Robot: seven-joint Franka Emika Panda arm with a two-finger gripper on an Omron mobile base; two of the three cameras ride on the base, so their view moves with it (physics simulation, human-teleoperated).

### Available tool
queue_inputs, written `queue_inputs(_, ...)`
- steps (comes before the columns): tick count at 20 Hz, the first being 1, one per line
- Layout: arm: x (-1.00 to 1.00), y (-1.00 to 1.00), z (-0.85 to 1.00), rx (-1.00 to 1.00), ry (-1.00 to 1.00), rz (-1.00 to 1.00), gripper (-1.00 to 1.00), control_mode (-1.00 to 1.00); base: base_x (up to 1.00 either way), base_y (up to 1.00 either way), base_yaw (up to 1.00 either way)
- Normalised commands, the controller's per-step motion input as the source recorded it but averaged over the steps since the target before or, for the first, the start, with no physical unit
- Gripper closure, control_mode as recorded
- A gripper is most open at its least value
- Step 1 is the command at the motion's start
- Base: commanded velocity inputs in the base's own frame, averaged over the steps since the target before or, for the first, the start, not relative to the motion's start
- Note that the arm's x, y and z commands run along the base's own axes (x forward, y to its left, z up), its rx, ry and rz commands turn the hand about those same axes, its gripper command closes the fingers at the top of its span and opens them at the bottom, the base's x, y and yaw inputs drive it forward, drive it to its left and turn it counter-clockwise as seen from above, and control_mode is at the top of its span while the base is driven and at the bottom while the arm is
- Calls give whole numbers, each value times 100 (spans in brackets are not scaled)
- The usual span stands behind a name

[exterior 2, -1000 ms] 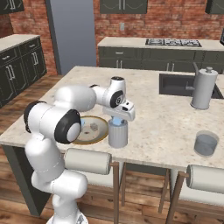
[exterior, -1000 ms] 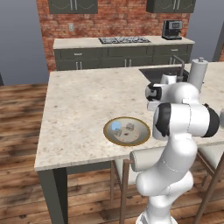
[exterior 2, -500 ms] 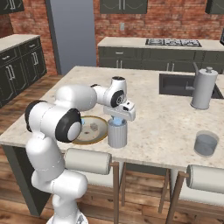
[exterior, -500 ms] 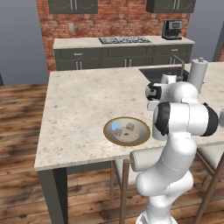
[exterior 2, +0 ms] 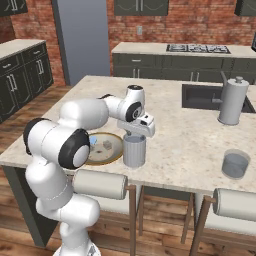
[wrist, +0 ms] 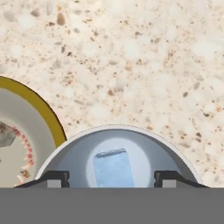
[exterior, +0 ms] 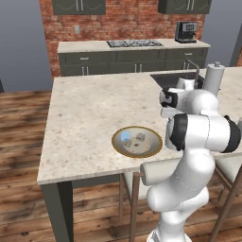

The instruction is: There are four ice cubes in the ice bowl. Place two ice cubes in each glass of water.

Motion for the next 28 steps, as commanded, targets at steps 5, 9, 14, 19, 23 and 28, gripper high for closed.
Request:
queue_inputs(5, -26, 8, 34, 0, -11, 0, -100, -100, 0, 0, 0)
queue_inputs(9, 1, 0, -46, 0, -3, 0, -100, -100, 0, 0, 0)
queue_inputs(14, 5, 0, -4, 0, -2, 0, -100, -100, 0, 0, 0)
queue_inputs(19, 0, 0, -23, 0, 0, 0, -100, -100, 0, 0, 0)
queue_inputs(23, 0, 0, -24, 0, 0, 0, -100, -100, 0, 0, 0)
queue_inputs(28, 4, 0, -24, 0, 0, 0, -100, -100, 0, 0, 0)
